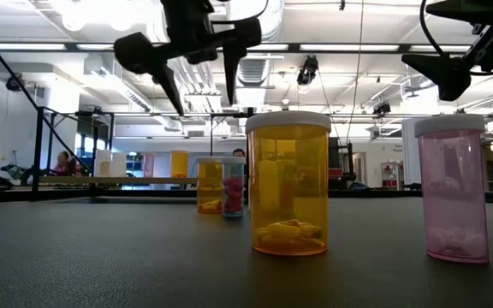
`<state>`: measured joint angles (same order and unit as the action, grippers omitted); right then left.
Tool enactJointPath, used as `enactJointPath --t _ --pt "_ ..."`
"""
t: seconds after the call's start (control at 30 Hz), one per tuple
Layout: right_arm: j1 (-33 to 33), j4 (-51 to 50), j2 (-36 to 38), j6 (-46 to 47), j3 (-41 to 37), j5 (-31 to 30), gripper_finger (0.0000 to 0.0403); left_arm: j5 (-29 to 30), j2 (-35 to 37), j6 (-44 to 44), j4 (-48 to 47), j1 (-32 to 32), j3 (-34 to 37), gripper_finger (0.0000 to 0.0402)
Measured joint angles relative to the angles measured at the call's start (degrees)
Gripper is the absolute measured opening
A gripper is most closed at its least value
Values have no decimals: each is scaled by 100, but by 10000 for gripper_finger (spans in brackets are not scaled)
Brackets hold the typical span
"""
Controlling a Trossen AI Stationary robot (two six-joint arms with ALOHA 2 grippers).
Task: Pick and place medicine bottles onto shelf by color
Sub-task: Put the bottom left blue pill on the shelf
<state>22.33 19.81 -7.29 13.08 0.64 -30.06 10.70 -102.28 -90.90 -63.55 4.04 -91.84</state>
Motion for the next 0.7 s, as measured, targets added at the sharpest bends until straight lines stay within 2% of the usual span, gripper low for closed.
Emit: enactJointPath --t 0.23,0.4,0.7 --pt "0 -1 0 0 0 0 384 -903 -467 -330 511 283 -17 312" --pt "2 -3 0 0 0 0 384 -1327 -790 -661 747 422 -17 312" --pt "0 -2 0 0 0 0 384 -1489 -1276 -932 1013 392 -26 312"
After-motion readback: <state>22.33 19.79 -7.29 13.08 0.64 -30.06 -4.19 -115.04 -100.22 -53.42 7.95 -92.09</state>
